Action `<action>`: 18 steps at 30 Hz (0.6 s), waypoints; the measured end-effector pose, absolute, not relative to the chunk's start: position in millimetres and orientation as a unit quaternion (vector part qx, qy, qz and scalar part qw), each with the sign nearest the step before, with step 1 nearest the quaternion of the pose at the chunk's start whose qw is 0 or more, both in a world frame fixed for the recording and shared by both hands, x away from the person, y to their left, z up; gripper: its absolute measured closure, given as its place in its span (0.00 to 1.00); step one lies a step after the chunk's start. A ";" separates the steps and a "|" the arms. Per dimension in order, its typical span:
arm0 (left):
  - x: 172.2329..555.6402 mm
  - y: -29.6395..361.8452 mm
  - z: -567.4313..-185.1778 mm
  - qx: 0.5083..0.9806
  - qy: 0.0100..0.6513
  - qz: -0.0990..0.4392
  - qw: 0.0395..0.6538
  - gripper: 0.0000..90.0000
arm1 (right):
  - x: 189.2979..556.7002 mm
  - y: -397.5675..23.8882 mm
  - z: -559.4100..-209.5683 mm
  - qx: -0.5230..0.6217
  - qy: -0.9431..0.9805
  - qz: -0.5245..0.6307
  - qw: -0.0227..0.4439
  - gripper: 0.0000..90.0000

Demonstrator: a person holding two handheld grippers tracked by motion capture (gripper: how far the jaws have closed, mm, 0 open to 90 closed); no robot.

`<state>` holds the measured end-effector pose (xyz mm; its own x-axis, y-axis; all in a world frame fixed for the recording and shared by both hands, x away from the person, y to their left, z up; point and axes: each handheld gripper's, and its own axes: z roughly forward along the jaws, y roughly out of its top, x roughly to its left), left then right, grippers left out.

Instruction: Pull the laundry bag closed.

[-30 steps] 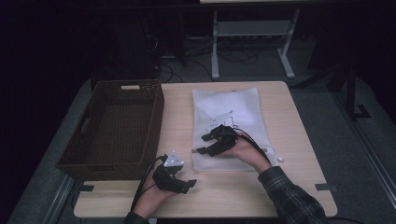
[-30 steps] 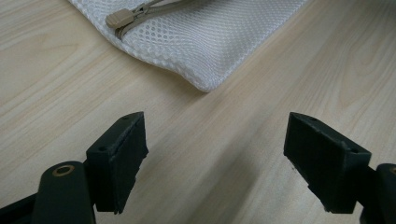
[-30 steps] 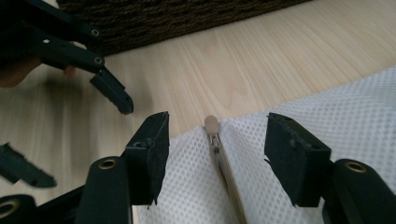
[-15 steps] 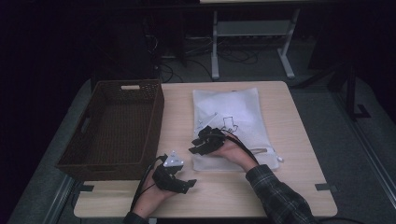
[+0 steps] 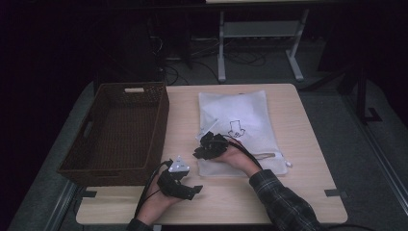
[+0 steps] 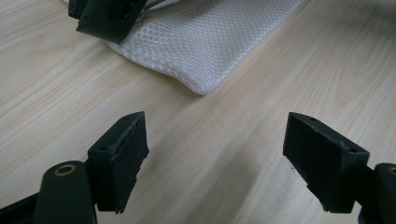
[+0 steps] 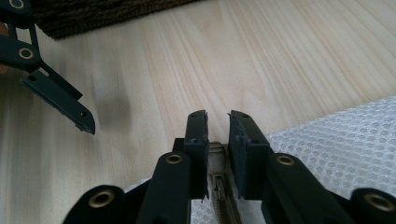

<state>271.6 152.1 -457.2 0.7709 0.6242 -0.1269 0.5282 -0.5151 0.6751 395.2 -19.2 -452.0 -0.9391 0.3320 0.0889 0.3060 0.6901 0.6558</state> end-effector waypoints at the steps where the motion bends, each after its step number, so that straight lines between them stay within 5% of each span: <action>1: 271.6 152.0 -457.2 0.868 0.332 0.066 0.364 0.24 | 395.3 -19.5 -451.8 0.172 0.919 0.354 0.018 0.88; 18: 271.3 152.0 -457.3 0.868 0.333 0.068 0.362 0.24 | 394.1 -29.8 -443.6 0.175 0.913 0.368 0.017 0.88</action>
<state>271.3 152.0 -457.3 0.7697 0.6264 -0.1235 0.5285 -0.5165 0.6737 394.1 -29.8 -443.6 -0.9382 0.3319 0.0979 0.3070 0.6679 0.6780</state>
